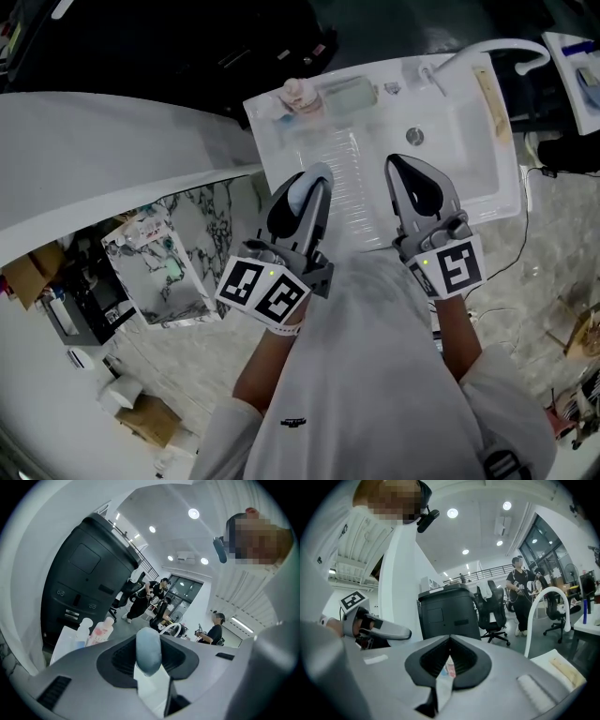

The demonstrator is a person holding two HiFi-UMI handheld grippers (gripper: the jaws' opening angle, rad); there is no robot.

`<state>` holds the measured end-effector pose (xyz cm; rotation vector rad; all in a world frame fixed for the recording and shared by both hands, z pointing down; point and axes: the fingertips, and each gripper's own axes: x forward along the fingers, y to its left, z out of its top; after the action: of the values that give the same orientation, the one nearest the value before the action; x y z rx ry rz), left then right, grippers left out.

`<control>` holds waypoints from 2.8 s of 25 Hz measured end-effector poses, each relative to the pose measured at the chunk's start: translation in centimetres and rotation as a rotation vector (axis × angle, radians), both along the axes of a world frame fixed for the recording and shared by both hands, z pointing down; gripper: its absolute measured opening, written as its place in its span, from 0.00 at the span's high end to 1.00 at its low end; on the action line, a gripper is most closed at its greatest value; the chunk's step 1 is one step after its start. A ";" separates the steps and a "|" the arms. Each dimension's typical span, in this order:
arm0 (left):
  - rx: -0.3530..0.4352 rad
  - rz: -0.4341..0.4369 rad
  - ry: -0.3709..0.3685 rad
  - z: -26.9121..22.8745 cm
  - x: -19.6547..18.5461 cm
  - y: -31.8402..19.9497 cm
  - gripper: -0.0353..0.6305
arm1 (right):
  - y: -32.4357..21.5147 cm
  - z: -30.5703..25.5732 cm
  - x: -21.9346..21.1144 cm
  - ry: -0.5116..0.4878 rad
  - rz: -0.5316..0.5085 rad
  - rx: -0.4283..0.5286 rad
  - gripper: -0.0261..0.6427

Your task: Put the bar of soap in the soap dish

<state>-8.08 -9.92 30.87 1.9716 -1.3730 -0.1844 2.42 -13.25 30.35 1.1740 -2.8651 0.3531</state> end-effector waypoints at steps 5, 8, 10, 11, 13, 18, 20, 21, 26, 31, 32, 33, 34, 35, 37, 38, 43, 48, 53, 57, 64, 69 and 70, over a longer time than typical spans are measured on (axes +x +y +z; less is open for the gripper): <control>-0.034 -0.005 -0.004 2.4 0.1 -1.2 0.76 | -1.1 0.7 -0.5 -0.002 0.008 -0.013 0.94; -0.057 0.000 -0.011 3.5 0.2 -2.1 0.76 | -1.8 1.5 -0.6 0.008 0.011 -0.025 0.94; -0.072 0.003 -0.022 4.3 0.2 -2.8 0.76 | -2.4 2.0 -0.6 0.010 0.017 -0.037 0.94; -0.079 0.006 -0.028 4.7 0.2 -3.1 0.76 | -2.7 2.3 -0.5 0.010 0.023 -0.045 0.94; -0.089 0.013 -0.037 5.6 0.3 -3.9 0.76 | -3.2 3.1 -0.3 0.011 0.034 -0.063 0.94; -0.108 0.029 -0.048 7.0 0.8 -5.7 0.76 | -4.3 5.4 -0.2 0.035 0.040 -0.103 0.94; -0.118 0.036 -0.054 7.7 1.0 -6.5 0.76 | -4.9 6.2 0.0 0.034 0.048 -0.127 0.94; -0.124 0.038 -0.059 8.1 1.2 -6.9 0.76 | -5.2 6.7 0.1 0.028 0.051 -0.145 0.94; -0.151 0.047 -0.071 9.8 1.6 -8.4 0.76 | -6.3 8.7 0.6 0.031 0.059 -0.189 0.94; -0.172 0.055 -0.089 11.5 2.2 -10.2 0.76 | -7.8 10.6 1.1 0.031 0.067 -0.222 0.94; -0.174 0.056 -0.091 11.8 2.3 -10.5 0.76 | -8.1 11.1 1.2 0.032 0.070 -0.230 0.94; -0.178 0.057 -0.091 12.2 2.4 -10.8 0.76 | -8.4 11.5 1.3 0.036 0.072 -0.235 0.94; -0.183 0.058 -0.092 12.6 2.5 -11.1 0.76 | -8.6 11.9 1.4 0.043 0.075 -0.237 0.94; -0.190 0.059 -0.094 13.0 2.6 -11.3 0.76 | -8.9 12.3 1.4 0.050 0.076 -0.238 0.94; -0.202 0.060 -0.097 13.8 2.7 -11.8 0.76 | -9.2 13.2 1.4 0.061 0.077 -0.247 0.94; -0.207 0.061 -0.099 14.2 2.8 -12.1 0.76 | -9.4 13.6 1.5 0.064 0.079 -0.252 0.94; -0.228 0.067 -0.105 16.0 3.6 -13.6 0.76 | -10.9 15.9 1.8 0.110 0.085 -0.246 0.94; -0.251 0.073 -0.117 18.1 4.2 -15.2 0.76 | -12.3 18.7 1.6 0.140 0.069 -0.287 0.94; -0.269 0.077 -0.117 19.9 4.7 -16.6 0.76 | -13.1 20.8 0.9 0.162 0.047 -0.307 0.94; -0.285 0.081 -0.118 21.3 4.9 -17.6 0.76 | -13.7 22.6 0.4 0.183 0.036 -0.332 0.94; -0.313 0.104 -0.106 23.5 5.8 -19.2 0.76 | -14.6 25.0 0.1 0.198 0.041 -0.375 0.94; -0.331 0.120 -0.110 24.8 6.3 -19.8 0.76 | -15.0 25.8 -0.2 0.217 0.045 -0.396 0.94; -0.335 0.121 -0.112 25.0 6.3 -19.9 0.76 | -15.0 26.1 -0.2 0.221 0.045 -0.401 0.94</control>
<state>-1.77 -29.84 55.90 1.7954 -1.2554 0.2030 2.23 -28.30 56.43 1.1196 -2.4305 0.7101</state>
